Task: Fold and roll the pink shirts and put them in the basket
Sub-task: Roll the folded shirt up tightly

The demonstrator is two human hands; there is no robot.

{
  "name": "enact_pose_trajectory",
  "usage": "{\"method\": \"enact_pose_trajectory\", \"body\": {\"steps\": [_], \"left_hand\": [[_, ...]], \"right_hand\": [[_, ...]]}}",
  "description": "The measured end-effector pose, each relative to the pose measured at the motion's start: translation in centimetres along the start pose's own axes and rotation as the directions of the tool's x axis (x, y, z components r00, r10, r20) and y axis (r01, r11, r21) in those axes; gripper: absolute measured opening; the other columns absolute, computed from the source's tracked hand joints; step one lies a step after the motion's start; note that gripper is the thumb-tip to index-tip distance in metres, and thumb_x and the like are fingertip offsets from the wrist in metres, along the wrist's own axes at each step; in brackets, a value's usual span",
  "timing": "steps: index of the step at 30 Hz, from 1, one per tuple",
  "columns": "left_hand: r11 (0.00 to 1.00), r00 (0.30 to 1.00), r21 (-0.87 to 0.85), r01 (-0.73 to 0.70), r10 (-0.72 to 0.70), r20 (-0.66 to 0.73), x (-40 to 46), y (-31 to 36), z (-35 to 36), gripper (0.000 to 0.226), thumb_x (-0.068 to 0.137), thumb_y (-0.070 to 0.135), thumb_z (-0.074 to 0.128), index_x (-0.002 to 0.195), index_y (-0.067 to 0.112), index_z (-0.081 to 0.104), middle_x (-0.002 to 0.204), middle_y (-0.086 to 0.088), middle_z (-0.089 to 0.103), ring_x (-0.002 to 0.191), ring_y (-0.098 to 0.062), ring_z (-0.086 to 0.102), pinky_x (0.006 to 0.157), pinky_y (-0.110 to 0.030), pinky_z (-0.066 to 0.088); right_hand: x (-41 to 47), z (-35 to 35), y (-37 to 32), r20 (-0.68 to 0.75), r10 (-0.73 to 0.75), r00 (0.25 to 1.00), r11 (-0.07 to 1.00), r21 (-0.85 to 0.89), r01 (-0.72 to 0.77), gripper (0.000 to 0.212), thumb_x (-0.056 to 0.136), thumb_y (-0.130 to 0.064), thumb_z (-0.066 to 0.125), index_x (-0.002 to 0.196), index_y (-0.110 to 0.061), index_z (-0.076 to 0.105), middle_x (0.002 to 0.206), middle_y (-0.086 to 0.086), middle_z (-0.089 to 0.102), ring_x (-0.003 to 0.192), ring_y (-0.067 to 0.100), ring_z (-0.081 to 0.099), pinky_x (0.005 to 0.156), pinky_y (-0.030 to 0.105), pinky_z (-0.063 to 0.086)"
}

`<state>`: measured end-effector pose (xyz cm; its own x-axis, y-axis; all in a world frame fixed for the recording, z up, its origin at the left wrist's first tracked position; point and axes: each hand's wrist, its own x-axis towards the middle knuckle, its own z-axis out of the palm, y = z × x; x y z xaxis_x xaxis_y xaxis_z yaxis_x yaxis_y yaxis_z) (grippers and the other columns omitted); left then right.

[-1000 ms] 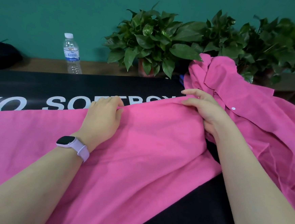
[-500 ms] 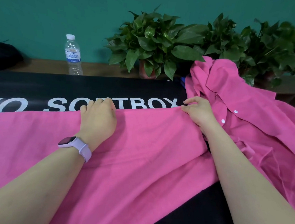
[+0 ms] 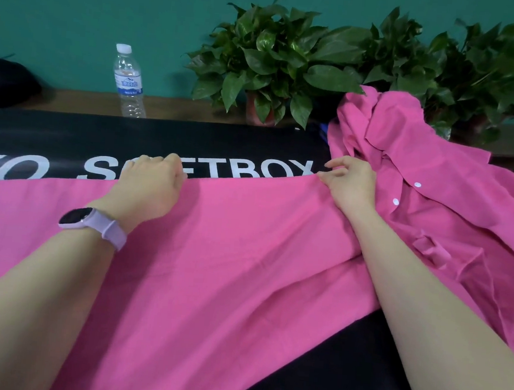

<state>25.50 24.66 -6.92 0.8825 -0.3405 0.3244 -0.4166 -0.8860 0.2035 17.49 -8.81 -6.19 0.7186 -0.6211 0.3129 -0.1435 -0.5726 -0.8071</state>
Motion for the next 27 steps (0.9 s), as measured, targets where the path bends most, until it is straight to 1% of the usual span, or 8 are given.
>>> {"method": "enact_pose_trajectory", "body": {"steps": [7,9,11,14,16,18,22,27], "left_hand": [[0.988,0.996,0.128,0.087,-0.087,-0.01,-0.3,1.3,0.1,0.016,0.102,0.021,0.041,0.101,0.01,0.053,0.103,-0.013,0.056,0.093,-0.034,0.044,0.088,-0.047,0.032],[0.985,0.996,0.171,-0.031,0.046,-0.081,-0.9,3.3,-0.6,0.013,0.098,0.014,0.046,0.105,0.012,0.056,0.104,-0.011,0.055,0.095,-0.035,0.048,0.086,-0.047,0.036],[0.951,0.948,0.043,-0.306,0.309,-0.072,-2.0,6.0,-0.9,0.019,0.099,0.016,0.046,0.111,0.014,0.061,0.109,-0.006,0.057,0.098,-0.031,0.051,0.088,-0.047,0.042],[0.848,0.849,-0.254,-0.466,0.509,0.141,-4.2,9.3,-0.5,0.042,0.105,0.038,0.035,0.14,0.02,0.051,0.143,0.001,0.05,0.131,-0.021,0.043,0.114,-0.04,0.033],[0.868,0.833,-0.26,-0.422,0.485,0.266,-4.5,10.1,-0.2,0.06,0.1,0.056,0.024,0.151,0.027,0.039,0.154,0.008,0.037,0.142,-0.014,0.031,0.12,-0.037,0.023],[0.906,0.871,-0.268,-0.329,0.4,0.283,-3.9,10.9,-0.2,0.064,0.096,0.063,0.021,0.146,0.031,0.044,0.145,0.01,0.044,0.135,-0.015,0.035,0.116,-0.039,0.026],[0.946,0.899,-0.115,-0.303,0.324,0.294,-0.5,14.6,0.4,0.047,0.105,0.046,0.031,0.142,0.025,0.05,0.126,-0.003,0.048,0.119,-0.028,0.041,0.107,-0.044,0.034],[0.924,0.887,-0.169,-0.344,0.379,0.264,-0.3,17.8,3.8,0.057,0.106,0.051,0.025,0.156,0.023,0.032,0.163,0.001,0.027,0.15,-0.02,0.021,0.122,-0.037,0.013]], "right_hand": [[-0.3,0.4,-0.1,-0.024,-0.031,0.999,0.988,-0.149,0.027,0.016,0.082,-0.008,0.075,0.097,-0.014,0.073,0.074,-0.004,0.069,0.08,0.014,0.068,0.08,0.03,0.056],[-0.3,0.6,-0.1,-0.018,-0.041,0.999,0.982,-0.185,0.037,0.016,0.082,-0.009,0.075,0.097,-0.014,0.073,0.079,0.0,0.072,0.084,0.018,0.069,0.082,0.033,0.056],[-0.2,0.7,-0.1,-0.023,-0.05,0.998,0.975,-0.218,0.044,0.016,0.082,-0.011,0.074,0.098,-0.015,0.073,0.083,0.001,0.072,0.086,0.02,0.068,0.08,0.032,0.055],[-0.3,0.6,-0.2,-0.031,-0.052,0.998,0.965,-0.26,0.042,0.018,0.084,-0.015,0.074,0.101,-0.016,0.071,0.087,0.001,0.072,0.088,0.021,0.065,0.074,0.027,0.046],[-0.4,0.5,-0.3,-0.018,-0.043,0.999,0.965,-0.259,0.037,0.02,0.085,-0.02,0.076,0.103,-0.016,0.07,0.089,0.002,0.072,0.091,0.021,0.064,0.077,0.031,0.049],[-0.4,0.3,-0.4,0.009,-0.04,0.999,0.97,-0.241,0.041,0.025,0.087,-0.033,0.076,0.102,-0.015,0.069,0.085,0.0,0.07,0.09,0.02,0.061,0.082,0.033,0.05],[-0.1,-0.6,-0.4,0.057,0.015,0.998,0.991,-0.133,-0.007,0.037,0.098,-0.048,0.056,0.084,-0.015,0.061,0.072,-0.006,0.061,0.086,0.025,0.06,0.079,0.036,0.047],[0.3,-1.6,-0.2,0.173,0.136,0.975,0.986,0.076,-0.151,0.045,0.098,-0.058,0.047,0.1,-0.015,0.06,0.1,0.003,0.069,0.094,0.025,0.064,0.087,0.04,0.052]]}}
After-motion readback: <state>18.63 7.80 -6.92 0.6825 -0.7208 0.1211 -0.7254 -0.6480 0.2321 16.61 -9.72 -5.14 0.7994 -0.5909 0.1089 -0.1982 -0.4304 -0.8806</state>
